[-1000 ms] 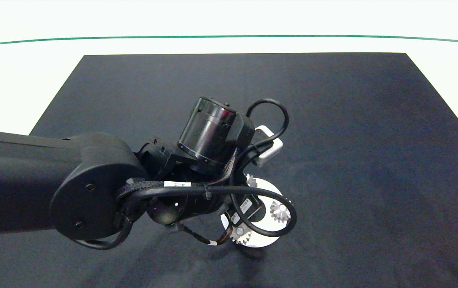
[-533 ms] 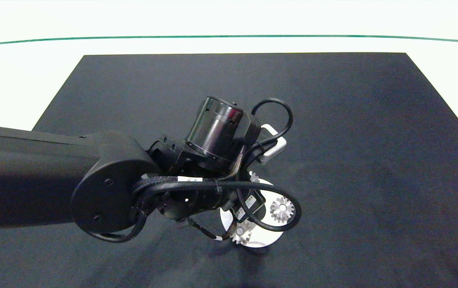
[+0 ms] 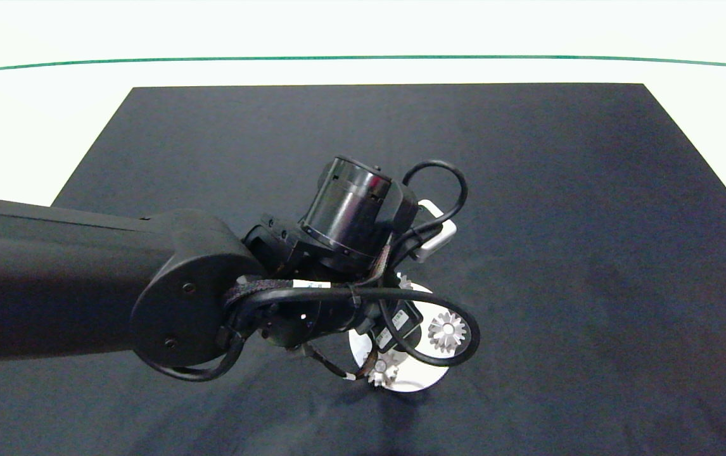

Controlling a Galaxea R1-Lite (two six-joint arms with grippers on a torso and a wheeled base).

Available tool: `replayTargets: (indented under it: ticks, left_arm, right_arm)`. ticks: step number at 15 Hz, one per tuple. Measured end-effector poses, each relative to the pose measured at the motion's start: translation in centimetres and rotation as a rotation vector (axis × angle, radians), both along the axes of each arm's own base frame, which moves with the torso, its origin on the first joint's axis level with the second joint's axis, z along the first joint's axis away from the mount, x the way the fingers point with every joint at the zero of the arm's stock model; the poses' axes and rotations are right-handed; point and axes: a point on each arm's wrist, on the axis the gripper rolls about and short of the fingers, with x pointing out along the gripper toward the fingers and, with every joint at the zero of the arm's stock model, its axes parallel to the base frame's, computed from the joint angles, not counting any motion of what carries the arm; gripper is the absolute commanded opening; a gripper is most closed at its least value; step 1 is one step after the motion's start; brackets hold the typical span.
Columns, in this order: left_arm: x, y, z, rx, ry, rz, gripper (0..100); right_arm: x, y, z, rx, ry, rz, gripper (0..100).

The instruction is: Install three planetary gears onto the carrier pins

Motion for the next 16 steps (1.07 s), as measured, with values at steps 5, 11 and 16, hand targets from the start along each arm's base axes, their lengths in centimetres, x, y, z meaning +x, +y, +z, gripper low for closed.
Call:
replayTargets:
  ticks: [5,11,16]
  left_arm:
    - [0.64,0.34,-0.25,0.009,0.002,0.016,0]
    - [0.99,0.68,-0.32,0.013,0.002,0.029,0]
    - [0.97,0.73,-0.35,0.014,0.003,0.029,0]
  right_arm:
    - [0.00,0.00,-0.03,-0.001,0.001,0.001,100]
    - [0.00,0.00,-0.04,-0.001,0.002,0.000,100]
    - [0.01,0.00,-0.03,0.000,0.001,0.000,100]
